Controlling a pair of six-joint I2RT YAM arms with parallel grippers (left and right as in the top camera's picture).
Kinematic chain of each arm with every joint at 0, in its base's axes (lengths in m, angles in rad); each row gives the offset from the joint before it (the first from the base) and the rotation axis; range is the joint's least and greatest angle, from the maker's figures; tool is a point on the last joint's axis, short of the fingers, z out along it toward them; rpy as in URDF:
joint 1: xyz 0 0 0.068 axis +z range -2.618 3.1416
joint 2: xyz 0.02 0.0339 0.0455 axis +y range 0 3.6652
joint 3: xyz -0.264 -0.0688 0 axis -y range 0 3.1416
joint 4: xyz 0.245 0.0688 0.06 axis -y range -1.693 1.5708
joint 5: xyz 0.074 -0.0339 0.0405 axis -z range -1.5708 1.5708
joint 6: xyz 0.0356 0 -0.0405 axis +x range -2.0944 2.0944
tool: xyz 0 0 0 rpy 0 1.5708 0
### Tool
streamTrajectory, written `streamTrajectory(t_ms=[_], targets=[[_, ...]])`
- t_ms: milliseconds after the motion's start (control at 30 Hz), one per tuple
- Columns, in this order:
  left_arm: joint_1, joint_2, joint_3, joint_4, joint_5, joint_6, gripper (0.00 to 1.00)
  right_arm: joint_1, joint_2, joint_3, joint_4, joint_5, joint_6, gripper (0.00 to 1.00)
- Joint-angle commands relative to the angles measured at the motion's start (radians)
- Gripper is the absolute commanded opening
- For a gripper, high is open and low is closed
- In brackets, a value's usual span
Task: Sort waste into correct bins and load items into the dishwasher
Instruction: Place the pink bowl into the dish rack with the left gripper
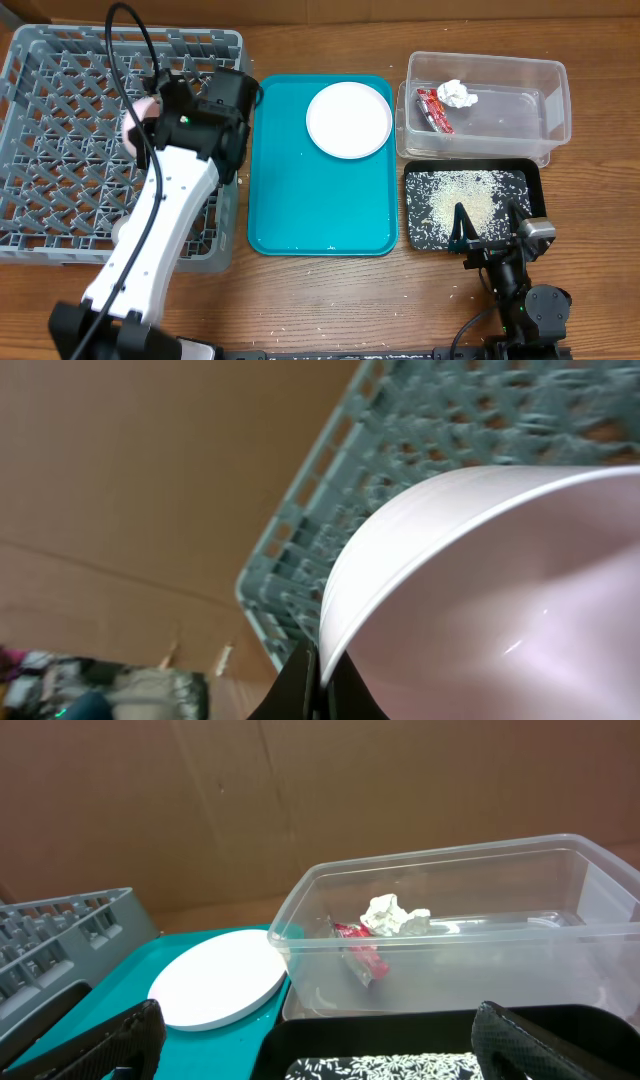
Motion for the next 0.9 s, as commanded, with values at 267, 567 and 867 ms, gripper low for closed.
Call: streamTrajectory(t_ms=[267,567,867], targets=[[0.152,0.270,-0.043,0.112,-0.108,0.020,0.04,-0.005,-0.008,-0.010,0.005,0.009,0.001,1.00],[0.095,0.321,-0.042,0.102,0.003,0.025,0.35,-0.005,-0.008,-0.010,0.005,0.008,0.001,1.00],[0.010,0.222,0.104,-0.096,0.373,0.003,0.62,-0.005,-0.008,-0.010,0.005,0.008,0.001,1.00]])
